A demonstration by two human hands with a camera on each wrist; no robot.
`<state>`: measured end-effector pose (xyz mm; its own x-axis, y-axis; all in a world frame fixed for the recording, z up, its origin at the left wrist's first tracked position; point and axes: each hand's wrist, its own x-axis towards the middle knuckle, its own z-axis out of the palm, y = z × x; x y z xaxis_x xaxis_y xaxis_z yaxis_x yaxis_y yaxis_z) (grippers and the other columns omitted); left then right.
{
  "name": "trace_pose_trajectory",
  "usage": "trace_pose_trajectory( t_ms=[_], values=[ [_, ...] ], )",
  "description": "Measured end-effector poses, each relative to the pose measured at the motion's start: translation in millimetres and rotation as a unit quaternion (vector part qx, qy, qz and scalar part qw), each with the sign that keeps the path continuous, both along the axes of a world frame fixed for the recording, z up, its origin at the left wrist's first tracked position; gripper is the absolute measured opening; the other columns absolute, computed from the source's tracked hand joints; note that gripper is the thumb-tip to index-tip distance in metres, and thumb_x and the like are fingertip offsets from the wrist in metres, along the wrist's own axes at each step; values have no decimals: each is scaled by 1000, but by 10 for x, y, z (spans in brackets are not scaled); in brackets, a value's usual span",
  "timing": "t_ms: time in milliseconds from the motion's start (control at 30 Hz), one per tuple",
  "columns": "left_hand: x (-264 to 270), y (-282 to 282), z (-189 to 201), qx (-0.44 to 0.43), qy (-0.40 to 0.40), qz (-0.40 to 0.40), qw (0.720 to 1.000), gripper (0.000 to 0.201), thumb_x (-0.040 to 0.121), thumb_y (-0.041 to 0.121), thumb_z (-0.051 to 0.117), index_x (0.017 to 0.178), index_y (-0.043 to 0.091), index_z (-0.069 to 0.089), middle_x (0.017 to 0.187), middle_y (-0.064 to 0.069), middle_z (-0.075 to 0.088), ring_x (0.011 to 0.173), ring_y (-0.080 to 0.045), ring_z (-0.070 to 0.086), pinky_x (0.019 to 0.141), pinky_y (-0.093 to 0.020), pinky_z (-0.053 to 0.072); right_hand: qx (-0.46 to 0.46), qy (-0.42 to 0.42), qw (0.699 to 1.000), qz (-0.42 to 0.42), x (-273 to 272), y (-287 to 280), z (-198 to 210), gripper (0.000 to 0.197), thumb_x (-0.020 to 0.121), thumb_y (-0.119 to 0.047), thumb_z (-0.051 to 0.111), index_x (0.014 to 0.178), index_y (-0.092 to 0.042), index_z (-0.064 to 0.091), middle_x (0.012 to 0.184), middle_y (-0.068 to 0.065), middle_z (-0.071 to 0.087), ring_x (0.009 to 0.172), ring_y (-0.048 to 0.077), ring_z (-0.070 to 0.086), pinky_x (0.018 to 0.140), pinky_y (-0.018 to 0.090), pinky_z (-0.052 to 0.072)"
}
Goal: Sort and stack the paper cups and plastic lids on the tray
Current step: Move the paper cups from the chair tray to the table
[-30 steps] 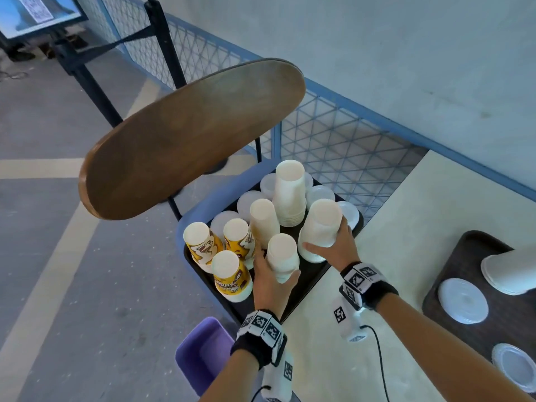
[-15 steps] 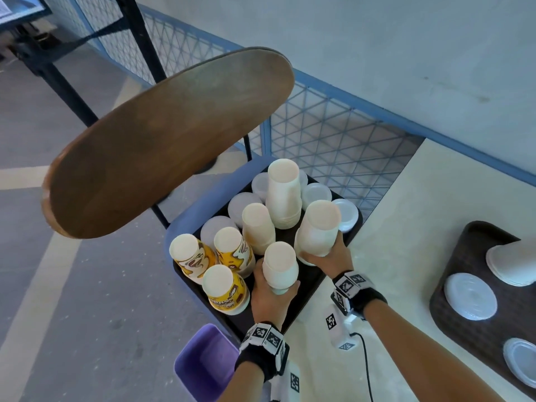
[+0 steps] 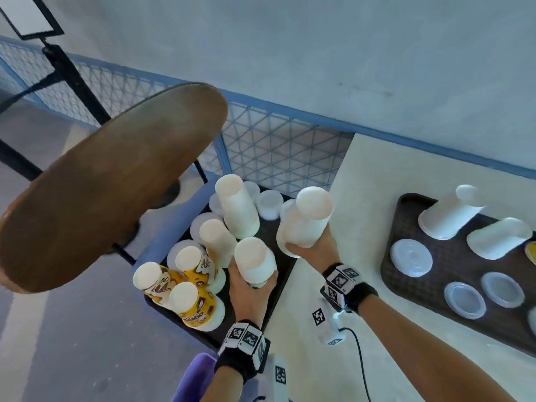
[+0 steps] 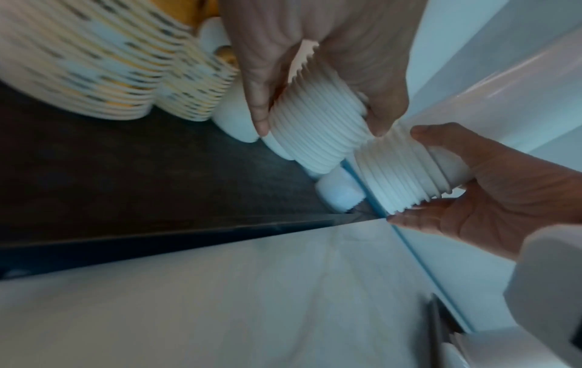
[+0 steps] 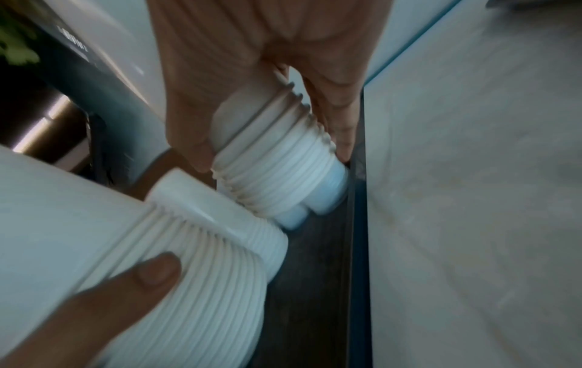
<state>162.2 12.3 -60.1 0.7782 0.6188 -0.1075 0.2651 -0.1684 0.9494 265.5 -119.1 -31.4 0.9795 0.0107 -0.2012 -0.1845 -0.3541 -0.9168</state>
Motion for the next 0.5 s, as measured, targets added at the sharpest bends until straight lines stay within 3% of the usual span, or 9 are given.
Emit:
trace_pose_trajectory(
  t_ms=[100, 200, 300, 367, 500],
  values=[
    [184, -261, 197, -15, -31, -44, 998, 89, 55, 28, 84, 131, 19, 39, 123, 0, 56, 114, -21, 55, 97, -36, 45, 21, -20, 999, -38, -62, -413, 160, 87, 49, -33, 88, 122, -18, 42, 111, -4, 56, 97, 12, 53, 80, 25, 42],
    [421, -794, 392, -21, -42, -115, 992, 85, 55, 22, 88, 127, 15, 43, 118, -1, 60, 109, -21, 60, 88, -30, 47, 22, -59, 994, -92, -150, -1074, 313, 87, 47, -31, 86, 119, -12, 42, 107, -1, 56, 96, 13, 54, 76, 18, 41],
    [556, -1462, 506, -8, -50, -189, 981, 85, 58, 20, 87, 129, 15, 41, 122, -3, 59, 109, -19, 59, 90, -28, 45, 16, -69, 988, -138, -286, -1809, 474, 80, 51, -28, 86, 117, -11, 44, 105, 0, 59, 93, 13, 55, 72, 10, 41],
    [566, -2021, 540, -12, -53, -236, 970, 87, 59, 21, 87, 131, 15, 39, 122, -2, 58, 107, -19, 58, 88, -26, 47, 23, -72, 982, -176, -415, -2389, 512, 84, 46, -39, 85, 117, -17, 46, 108, -1, 61, 98, 12, 58, 79, 14, 47],
    [470, -3136, 539, -37, -53, -325, 943, 80, 60, 10, 86, 126, 15, 41, 113, 4, 53, 103, -15, 54, 81, -19, 51, 53, -77, 960, -264, -786, -3533, 496, 85, 49, -31, 88, 119, -9, 46, 108, 3, 61, 98, 11, 60, 87, 22, 52]
  ],
)
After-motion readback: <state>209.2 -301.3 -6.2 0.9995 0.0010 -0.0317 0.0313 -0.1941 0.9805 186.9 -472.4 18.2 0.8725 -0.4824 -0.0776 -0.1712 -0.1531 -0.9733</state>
